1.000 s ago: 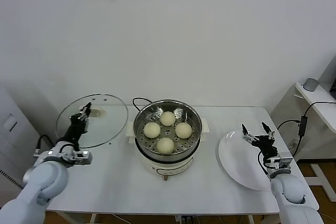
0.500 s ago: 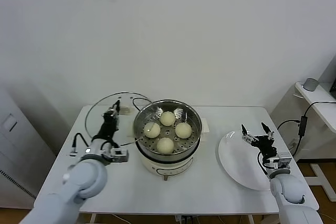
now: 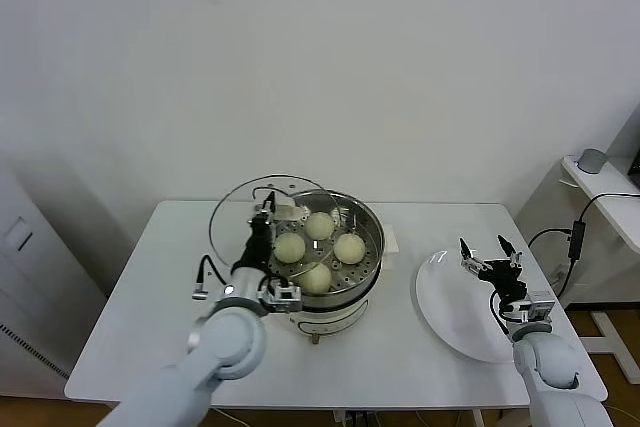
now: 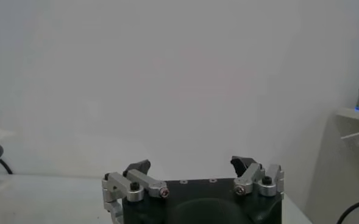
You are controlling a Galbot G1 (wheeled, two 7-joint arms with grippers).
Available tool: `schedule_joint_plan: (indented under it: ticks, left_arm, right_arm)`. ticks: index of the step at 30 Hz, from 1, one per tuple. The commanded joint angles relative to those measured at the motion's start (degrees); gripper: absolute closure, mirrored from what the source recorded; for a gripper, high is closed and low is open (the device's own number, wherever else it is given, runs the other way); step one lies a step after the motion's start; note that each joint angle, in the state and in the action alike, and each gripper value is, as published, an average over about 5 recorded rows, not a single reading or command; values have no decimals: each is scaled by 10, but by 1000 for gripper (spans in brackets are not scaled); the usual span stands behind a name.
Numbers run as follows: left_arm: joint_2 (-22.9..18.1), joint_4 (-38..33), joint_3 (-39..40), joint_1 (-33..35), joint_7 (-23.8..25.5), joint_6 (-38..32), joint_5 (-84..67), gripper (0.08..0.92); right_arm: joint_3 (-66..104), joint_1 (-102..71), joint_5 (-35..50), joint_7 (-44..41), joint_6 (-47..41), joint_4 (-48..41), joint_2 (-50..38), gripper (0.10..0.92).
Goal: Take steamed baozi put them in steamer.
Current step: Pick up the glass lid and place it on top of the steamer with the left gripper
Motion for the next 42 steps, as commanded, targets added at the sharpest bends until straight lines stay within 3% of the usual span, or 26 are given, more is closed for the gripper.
schedule_joint_plan:
  ticks: [1,15,42]
  left_arm:
    - [-65,50,58,-24,5,24,45,894]
    - [-110,84,62,-25,19,38,83,894]
    - [-133,101,56,-10,23,47,89,894]
  right_arm:
    - [1,1,-1,0,1,-2,1,203]
    - [3,0,-3,-2,3,-7,1,203]
    - [7,-1,-14,-7,9,-14,6,203]
